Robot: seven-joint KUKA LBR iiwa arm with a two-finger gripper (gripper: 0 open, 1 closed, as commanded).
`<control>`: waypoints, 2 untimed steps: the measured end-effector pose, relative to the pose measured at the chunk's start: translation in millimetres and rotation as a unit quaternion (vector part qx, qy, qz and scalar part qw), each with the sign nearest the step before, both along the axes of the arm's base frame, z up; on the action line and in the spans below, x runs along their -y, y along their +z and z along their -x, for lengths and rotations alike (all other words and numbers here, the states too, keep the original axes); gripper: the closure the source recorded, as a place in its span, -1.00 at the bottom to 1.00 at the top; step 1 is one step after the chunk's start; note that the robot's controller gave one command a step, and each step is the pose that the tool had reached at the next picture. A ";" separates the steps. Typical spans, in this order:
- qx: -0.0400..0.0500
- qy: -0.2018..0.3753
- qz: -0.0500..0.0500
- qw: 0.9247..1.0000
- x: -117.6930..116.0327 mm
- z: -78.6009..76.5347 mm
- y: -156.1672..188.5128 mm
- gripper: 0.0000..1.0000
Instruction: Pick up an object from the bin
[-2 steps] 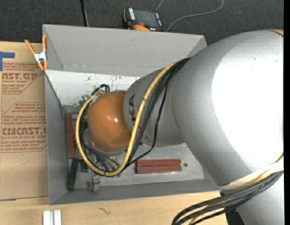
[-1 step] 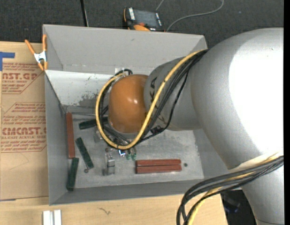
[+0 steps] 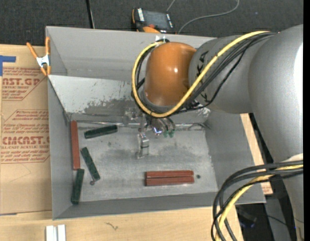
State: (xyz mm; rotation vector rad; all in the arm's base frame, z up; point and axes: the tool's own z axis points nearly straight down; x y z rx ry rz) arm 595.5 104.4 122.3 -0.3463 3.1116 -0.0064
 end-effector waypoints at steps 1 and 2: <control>-0.005 0.106 -0.001 0.994 7.9 2.7 -22.2 -1.00; -0.005 0.106 -0.002 0.994 6.9 2.5 -21.7 1.00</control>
Offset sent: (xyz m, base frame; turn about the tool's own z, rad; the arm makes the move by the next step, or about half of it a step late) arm -0.0027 -0.0081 -0.0214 -0.2122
